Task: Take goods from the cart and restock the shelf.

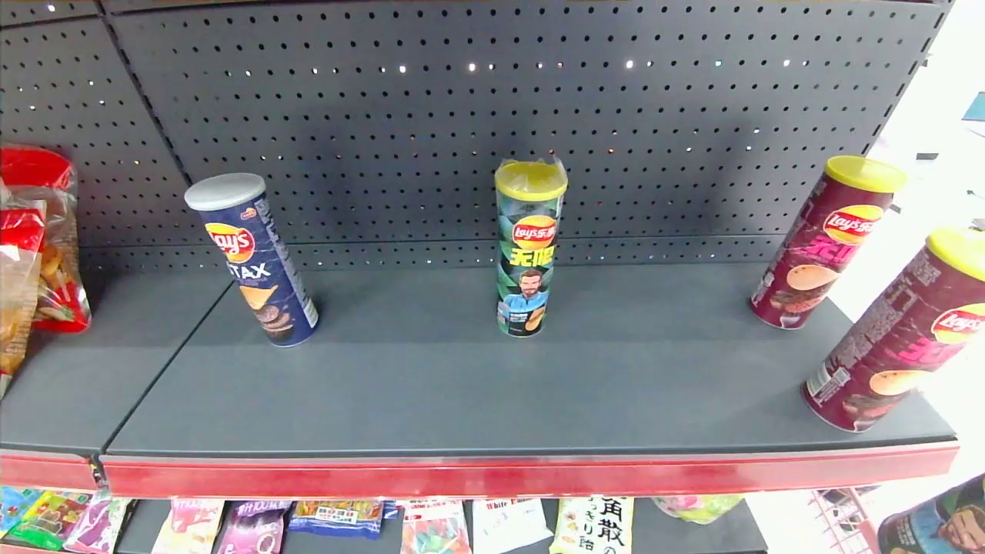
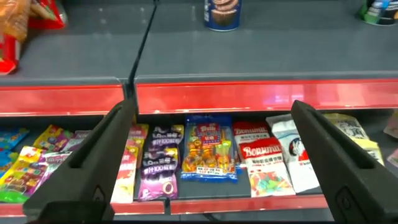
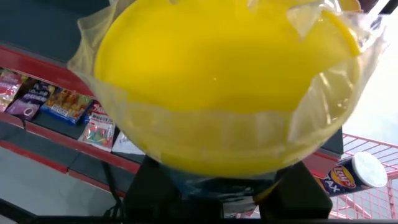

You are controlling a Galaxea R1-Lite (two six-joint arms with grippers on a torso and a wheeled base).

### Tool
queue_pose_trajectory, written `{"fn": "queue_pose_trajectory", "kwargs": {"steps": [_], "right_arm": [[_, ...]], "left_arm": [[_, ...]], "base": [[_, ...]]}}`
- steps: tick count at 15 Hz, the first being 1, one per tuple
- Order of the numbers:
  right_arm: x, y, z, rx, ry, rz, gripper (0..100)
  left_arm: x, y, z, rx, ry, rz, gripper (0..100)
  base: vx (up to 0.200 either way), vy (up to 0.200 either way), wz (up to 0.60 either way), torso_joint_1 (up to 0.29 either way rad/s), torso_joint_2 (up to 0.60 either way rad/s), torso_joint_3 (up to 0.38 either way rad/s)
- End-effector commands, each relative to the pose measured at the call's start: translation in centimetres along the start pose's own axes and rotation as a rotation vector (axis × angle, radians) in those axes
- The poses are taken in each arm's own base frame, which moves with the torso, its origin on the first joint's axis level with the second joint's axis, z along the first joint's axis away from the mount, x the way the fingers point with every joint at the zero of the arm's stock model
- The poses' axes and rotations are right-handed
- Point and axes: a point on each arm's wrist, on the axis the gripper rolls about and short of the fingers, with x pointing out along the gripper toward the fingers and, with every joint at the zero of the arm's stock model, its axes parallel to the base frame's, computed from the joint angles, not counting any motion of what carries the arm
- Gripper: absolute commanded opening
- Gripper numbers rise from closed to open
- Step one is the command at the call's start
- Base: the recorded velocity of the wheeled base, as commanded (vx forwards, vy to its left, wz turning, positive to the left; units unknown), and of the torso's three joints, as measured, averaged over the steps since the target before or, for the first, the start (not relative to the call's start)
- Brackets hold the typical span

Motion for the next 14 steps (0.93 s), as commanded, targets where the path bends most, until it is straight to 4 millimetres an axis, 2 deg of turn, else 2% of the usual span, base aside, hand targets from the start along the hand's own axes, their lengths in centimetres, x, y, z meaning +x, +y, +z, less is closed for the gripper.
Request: {"fn": "queue_pose_trajectory", "kwargs": {"steps": [1, 2, 3, 5, 6, 8, 9, 10, 11, 13, 14], "right_arm": [[-0.2, 0.1, 0.0, -0.003, -0.012, 0.013, 0], [-0.3, 0.1, 0.0, -0.006, -0.02, 0.017, 0], [-0.4, 0.2, 0.0, -0.007, -0.026, 0.025, 0], [-0.7, 0.4, 0.2, -0.011, -0.049, 0.085, 0], [-0.7, 0.5, 0.4, -0.014, -0.062, 0.126, 0], [-0.5, 0.4, 0.5, -0.012, -0.056, 0.16, 0], [-0.4, 0.4, 0.5, -0.008, -0.053, 0.173, 0], [-0.4, 0.4, 0.4, -0.007, -0.051, 0.173, 0], [-0.2, 0.4, 0.5, -0.002, -0.042, 0.172, 0], [0.0, 0.3, 0.6, 0.004, -0.034, 0.168, 0], [0.2, 0.2, 0.7, 0.008, -0.024, 0.17, 0]], "left_arm": [[0.0, 0.0, 0.0, 0.004, 0.001, -0.003, 100], [0.0, 0.0, 0.0, 0.001, 0.001, -0.006, 100], [-0.5, -0.1, 3.4, -0.013, -0.095, -0.049, 100], [1.0, -0.1, 13.6, -0.088, -0.121, -0.203, 100], [2.3, -0.4, 14.9, -0.061, -0.087, -0.371, 100], [4.2, -1.0, 14.6, 0.033, -0.011, -0.564, 100], [6.6, -1.6, 15.0, 0.04, 0.064, -0.665, 100], [7.7, -1.8, 15.4, 0.046, 0.081, -0.706, 100], [10.6, -2.5, 15.7, 0.081, 0.124, -0.775, 100], [13.6, -3.7, 16.0, 0.101, 0.137, -0.845, 100], [15.9, -5.0, 16.1, 0.103, 0.144, -0.896, 100]], "base": [[0.0, 0.0, 0.0, 0.0, 0.0, 0.0], [0.0, 0.0, 0.0, 0.0, 0.0, 0.0], [0.0, 0.0, 0.0, 0.0, 0.0, 0.0], [0.0, 0.0, 0.0, 0.0, 0.0, 0.0], [0.0, 0.0, 0.0, 0.0, 0.0, 0.0], [0.0, 0.0, 0.0, 0.0, 0.0, 0.0], [0.0, 0.0, 0.0, 0.0, 0.0, 0.0], [0.0, 0.0, 0.0, 0.0, 0.0, 0.0], [0.0, 0.0, 0.0, 0.0, 0.0, 0.0], [0.0, 0.0, 0.0, 0.0, 0.0, 0.0], [0.0, 0.0, 0.0, 0.0, 0.0, 0.0]]}}
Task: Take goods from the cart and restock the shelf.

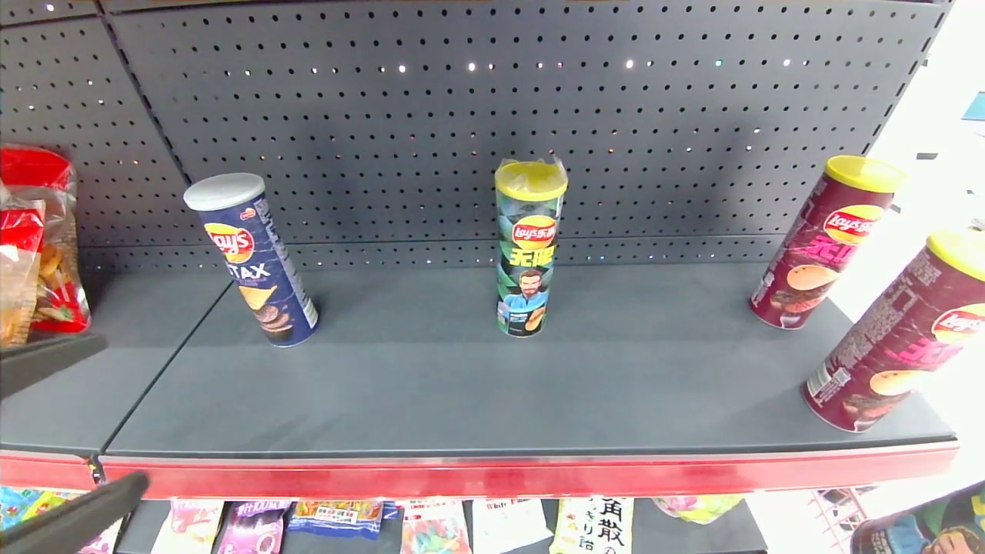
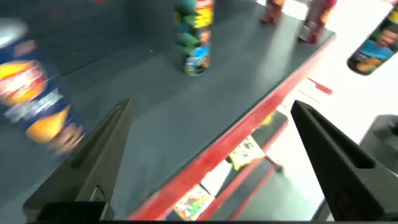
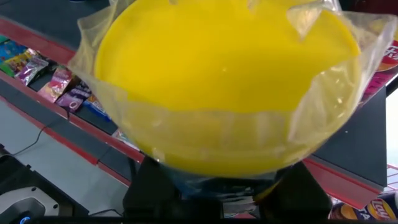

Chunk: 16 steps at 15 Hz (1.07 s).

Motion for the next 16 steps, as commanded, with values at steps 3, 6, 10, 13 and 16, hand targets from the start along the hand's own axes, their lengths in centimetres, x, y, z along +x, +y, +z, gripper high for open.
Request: {"fn": "queue_pose_trajectory", "kwargs": {"steps": [3, 6, 10, 13, 16], "right_arm": [[0.5, -0.3, 0.2, 0.011, 0.022, 0.004, 0], [0.5, -0.3, 0.2, 0.011, 0.023, 0.003, 0], [0.6, -0.3, 0.2, 0.013, 0.026, 0.0, 0], [0.6, -0.3, 0.1, 0.014, 0.029, -0.001, 0], [0.7, -0.4, 0.1, 0.019, 0.034, -0.001, 0]], "left_arm": [[11.8, 4.4, -0.3, 0.008, 0.096, -0.19, 100], [16.2, 5.7, -0.4, 0.024, 0.082, -0.221, 100], [21.7, 7.8, -0.1, 0.069, 0.065, -0.266, 100], [24.8, 8.5, 0.2, 0.093, 0.045, -0.288, 100], [27.1, 8.3, 0.2, 0.099, 0.026, -0.348, 100]], "base": [[0.0, 0.0, 0.0, 0.0, 0.0, 0.0], [0.0, 0.0, 0.0, 0.0, 0.0, 0.0], [0.0, 0.0, 0.0, 0.0, 0.0, 0.0], [0.0, 0.0, 0.0, 0.0, 0.0, 0.0], [0.0, 0.0, 0.0, 0.0, 0.0, 0.0]]}}
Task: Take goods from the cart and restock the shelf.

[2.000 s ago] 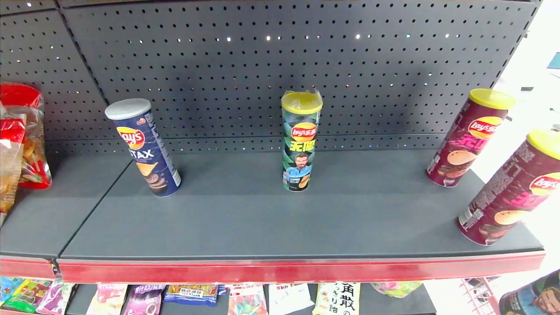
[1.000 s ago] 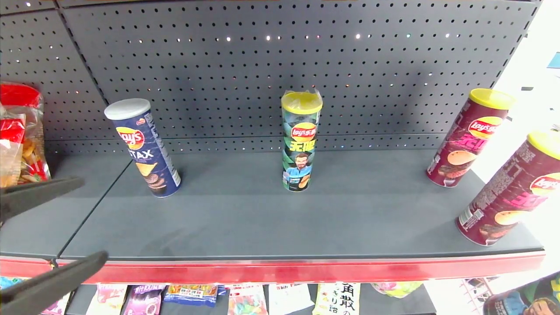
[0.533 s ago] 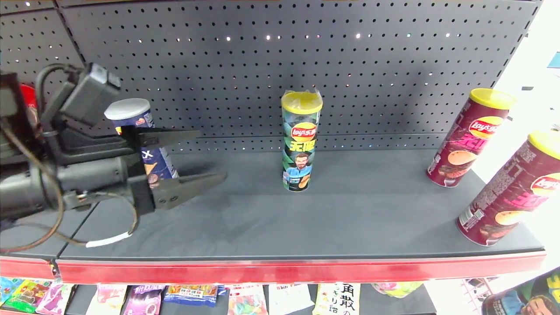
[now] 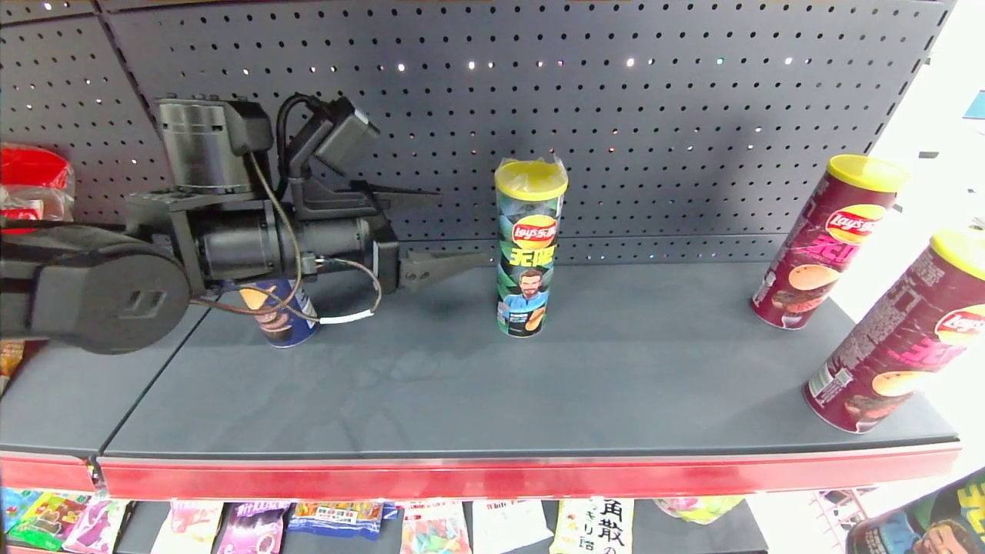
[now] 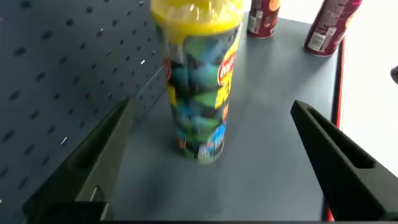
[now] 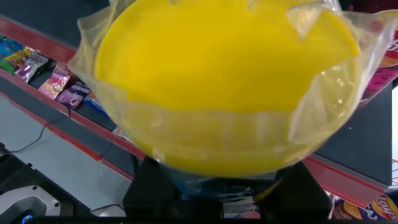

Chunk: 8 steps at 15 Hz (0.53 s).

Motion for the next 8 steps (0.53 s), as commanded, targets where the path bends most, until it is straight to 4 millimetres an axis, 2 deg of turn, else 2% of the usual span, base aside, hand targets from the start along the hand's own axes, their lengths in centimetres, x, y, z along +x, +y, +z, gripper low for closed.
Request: {"fn": "queue_pose_trajectory", "kwargs": {"steps": [1, 5, 8], "right_arm": [[0.1, 0.0, 0.0, 0.001, 0.003, 0.0, 0], [0.0, 0.0, 0.0, 0.002, 0.005, -0.009, 0], [0.0, 0.0, 0.0, 0.002, 0.005, -0.009, 0]], "left_arm": [[2.2, 0.6, -1.1, -0.013, 0.014, -0.028, 100], [3.9, 1.7, -1.5, -0.008, 0.008, -0.032, 100], [5.4, 2.0, -1.0, 0.01, -0.016, -0.047, 100]], "base": [[0.0, 0.0, 0.0, 0.0, 0.0, 0.0], [0.0, 0.0, 0.0, 0.0, 0.0, 0.0], [0.0, 0.0, 0.0, 0.0, 0.0, 0.0]]}}
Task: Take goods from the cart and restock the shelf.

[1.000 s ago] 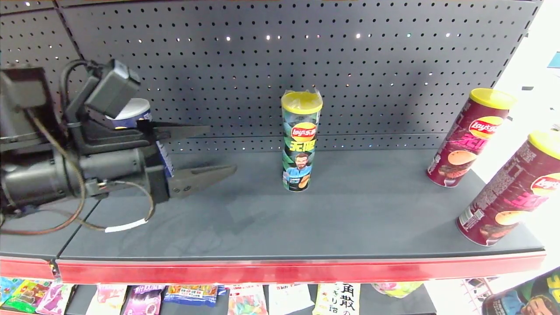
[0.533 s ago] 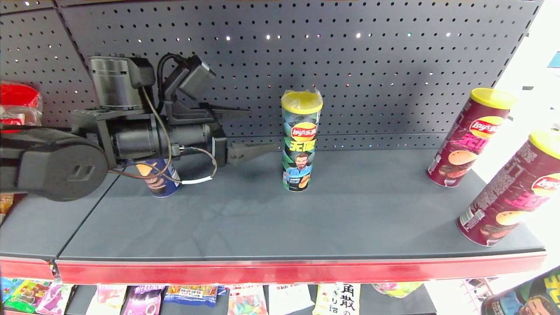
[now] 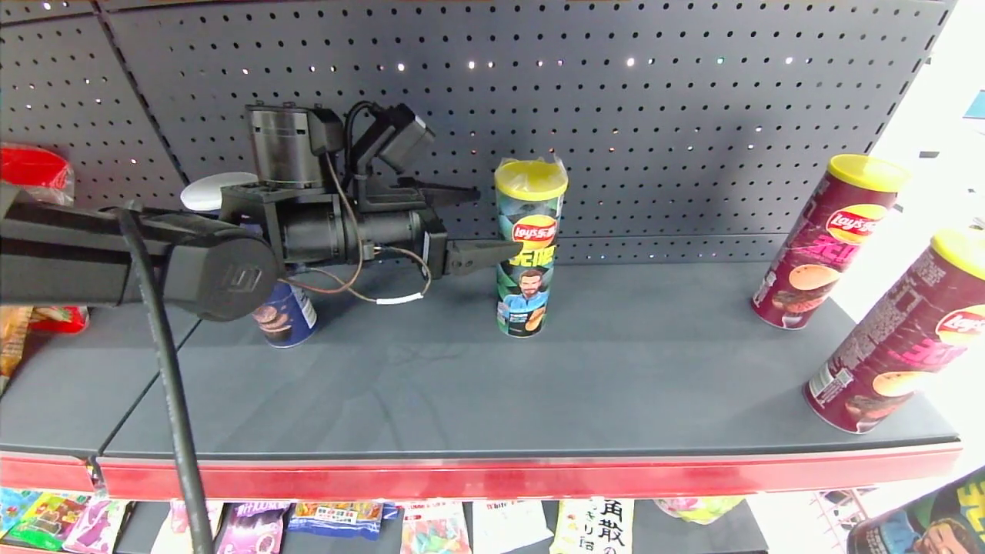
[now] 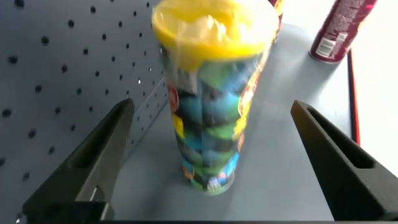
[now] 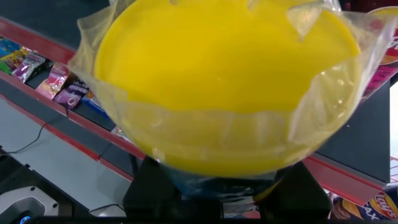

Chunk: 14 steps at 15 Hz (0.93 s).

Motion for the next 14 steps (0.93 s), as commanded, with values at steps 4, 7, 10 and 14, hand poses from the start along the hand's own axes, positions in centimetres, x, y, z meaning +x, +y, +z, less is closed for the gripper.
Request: {"fn": "queue_pose_trajectory", "kwargs": {"steps": [4, 7, 10, 14], "right_arm": [[0.0, 0.0, 0.0, 0.001, 0.003, -0.003, 0], [0.1, 0.0, -0.2, 0.005, 0.008, -0.003, 0], [0.1, 0.0, -0.2, 0.005, 0.008, -0.003, 0], [0.1, 0.0, -0.2, 0.006, 0.01, -0.005, 0]], "left_arm": [[2.1, 0.5, -0.5, 0.0, -0.005, -0.021, 100], [3.4, 0.6, -0.8, 0.003, -0.01, -0.036, 100], [4.2, 0.7, -1.1, -0.002, -0.011, -0.04, 100], [5.6, 1.0, -1.1, -0.003, -0.029, -0.042, 0]], "base": [[0.0, 0.0, 0.0, 0.0, 0.0, 0.0], [0.0, 0.0, 0.0, 0.0, 0.0, 0.0], [0.0, 0.0, 0.0, 0.0, 0.0, 0.0], [0.0, 0.0, 0.0, 0.0, 0.0, 0.0]]}}
